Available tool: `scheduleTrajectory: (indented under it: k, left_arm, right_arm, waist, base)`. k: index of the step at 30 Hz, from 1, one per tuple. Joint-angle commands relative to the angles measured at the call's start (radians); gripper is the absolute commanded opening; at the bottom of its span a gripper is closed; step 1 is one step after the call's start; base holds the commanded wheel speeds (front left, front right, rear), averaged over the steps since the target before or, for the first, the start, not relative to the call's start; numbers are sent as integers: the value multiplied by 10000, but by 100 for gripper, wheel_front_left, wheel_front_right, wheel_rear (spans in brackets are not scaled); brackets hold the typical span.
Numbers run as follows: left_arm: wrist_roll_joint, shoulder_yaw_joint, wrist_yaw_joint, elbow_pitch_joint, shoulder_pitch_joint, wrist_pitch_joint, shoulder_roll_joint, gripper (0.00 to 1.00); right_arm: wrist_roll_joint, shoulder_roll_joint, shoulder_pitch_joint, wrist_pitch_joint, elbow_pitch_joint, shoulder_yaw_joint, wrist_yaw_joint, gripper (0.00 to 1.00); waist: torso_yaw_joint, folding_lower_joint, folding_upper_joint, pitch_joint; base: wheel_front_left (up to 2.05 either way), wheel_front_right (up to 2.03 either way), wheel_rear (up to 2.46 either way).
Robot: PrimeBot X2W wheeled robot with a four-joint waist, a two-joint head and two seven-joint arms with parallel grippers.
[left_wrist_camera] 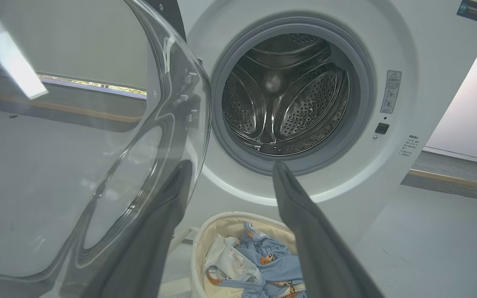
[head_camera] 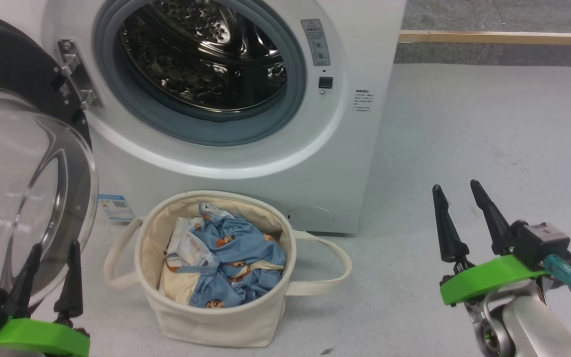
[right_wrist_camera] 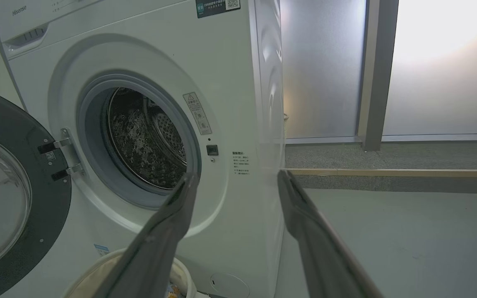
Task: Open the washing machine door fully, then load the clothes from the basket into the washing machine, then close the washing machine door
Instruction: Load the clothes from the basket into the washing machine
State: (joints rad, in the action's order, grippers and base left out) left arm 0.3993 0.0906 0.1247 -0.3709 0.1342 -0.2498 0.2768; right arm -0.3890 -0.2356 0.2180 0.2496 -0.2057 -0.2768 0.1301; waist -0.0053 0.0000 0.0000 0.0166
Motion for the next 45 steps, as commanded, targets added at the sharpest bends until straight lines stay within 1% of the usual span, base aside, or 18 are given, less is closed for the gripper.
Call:
scheduleTrajectory:
  k: [1, 14, 19, 38, 43, 45]
  left_arm:
    - [-79, 342, 56, 216, 593, -120, 306, 100]
    - [88, -134, 58, 272, 636, -120, 371, 100]
    - [170, -233, 58, 293, 651, -120, 420, 100]
    - [216, -444, 59, 196, 843, -120, 388, 100]
    - [346, -590, 59, -193, 904, -120, 324, 100]
    - [415, -586, 36, -423, 980, -119, 212, 100]
  right_arm:
    - [-29, -94, 255, 122, 292, -156, 6, 100]
    - [15, 12, 239, 122, 286, -166, 6, 100]
    - [26, 40, 228, 122, 296, -141, 6, 100]
    - [-21, 94, 251, 122, 65, -106, 6, 100]
    - [-50, 108, 262, 122, 5, -140, 6, 100]
    - [-90, 112, 265, 122, -10, -158, 6, 100]
  waist:
    - [0, 0, 0, -6]
    - [-71, 0, 0, -56]
    - [-75, 0, 0, -97]
    - [-98, 0, 0, -281]
    - [-102, 0, 0, -332]
    - [-94, 0, 0, -365]
  base:
    - [102, -125, 24]
    - [182, -155, -28]
    - [108, -104, -4]
    - [10, -10, 0]
    - [0, 0, 0]
    - [0, 0, 0]
